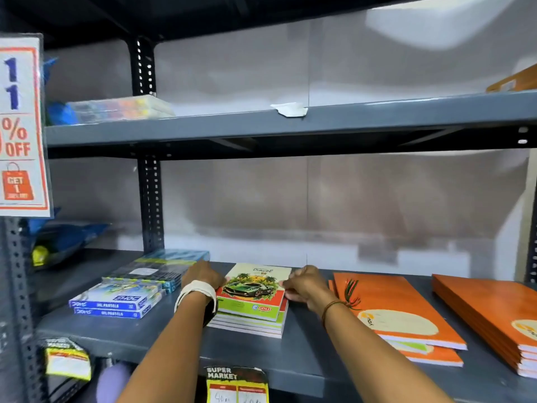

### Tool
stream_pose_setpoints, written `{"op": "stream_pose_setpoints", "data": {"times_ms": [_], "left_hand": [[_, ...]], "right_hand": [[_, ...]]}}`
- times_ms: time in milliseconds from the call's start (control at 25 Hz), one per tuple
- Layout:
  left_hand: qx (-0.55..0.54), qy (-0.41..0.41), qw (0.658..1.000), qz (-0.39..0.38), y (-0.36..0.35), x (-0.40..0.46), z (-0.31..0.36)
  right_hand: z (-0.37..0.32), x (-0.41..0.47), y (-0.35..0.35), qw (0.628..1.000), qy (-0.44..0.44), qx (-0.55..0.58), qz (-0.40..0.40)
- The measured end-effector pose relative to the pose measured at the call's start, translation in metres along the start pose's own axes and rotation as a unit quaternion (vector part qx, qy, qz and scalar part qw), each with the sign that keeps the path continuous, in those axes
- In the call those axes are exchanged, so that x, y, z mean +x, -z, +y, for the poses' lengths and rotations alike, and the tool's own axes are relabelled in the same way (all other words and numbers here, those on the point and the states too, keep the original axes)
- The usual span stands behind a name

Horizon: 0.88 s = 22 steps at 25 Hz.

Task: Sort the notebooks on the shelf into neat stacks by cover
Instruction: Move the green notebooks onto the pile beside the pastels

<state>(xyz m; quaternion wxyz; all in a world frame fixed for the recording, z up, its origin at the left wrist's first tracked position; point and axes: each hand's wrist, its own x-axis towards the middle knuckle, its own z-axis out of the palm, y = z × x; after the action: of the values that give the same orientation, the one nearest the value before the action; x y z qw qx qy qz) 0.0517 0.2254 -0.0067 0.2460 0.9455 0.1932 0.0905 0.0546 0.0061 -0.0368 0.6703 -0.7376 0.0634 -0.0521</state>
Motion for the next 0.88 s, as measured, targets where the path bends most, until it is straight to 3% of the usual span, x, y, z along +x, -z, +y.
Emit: {"op": "stream_pose_setpoints", "data": {"times_ms": [440,560,720,880], "left_hand": [[0.019,-0.001,1.0,-0.019,-0.012,-0.002,-0.005],[0.048,0.009,0.999,0.023,-0.013,-0.007,0.002],[0.072,-0.056,0.988,0.127,-0.02,-0.026,0.049],[-0.022,-0.12,0.989,0.084,-0.041,-0.049,0.121]], "right_hand": [[-0.005,0.004,0.005,0.991,-0.035,-0.127,-0.009],[-0.004,-0.006,0.003,0.987,-0.01,-0.157,-0.016],[-0.019,-0.018,0.03,0.972,0.061,-0.224,0.034],[-0.046,-0.02,0.1,0.942,0.079,-0.307,0.112]]}}
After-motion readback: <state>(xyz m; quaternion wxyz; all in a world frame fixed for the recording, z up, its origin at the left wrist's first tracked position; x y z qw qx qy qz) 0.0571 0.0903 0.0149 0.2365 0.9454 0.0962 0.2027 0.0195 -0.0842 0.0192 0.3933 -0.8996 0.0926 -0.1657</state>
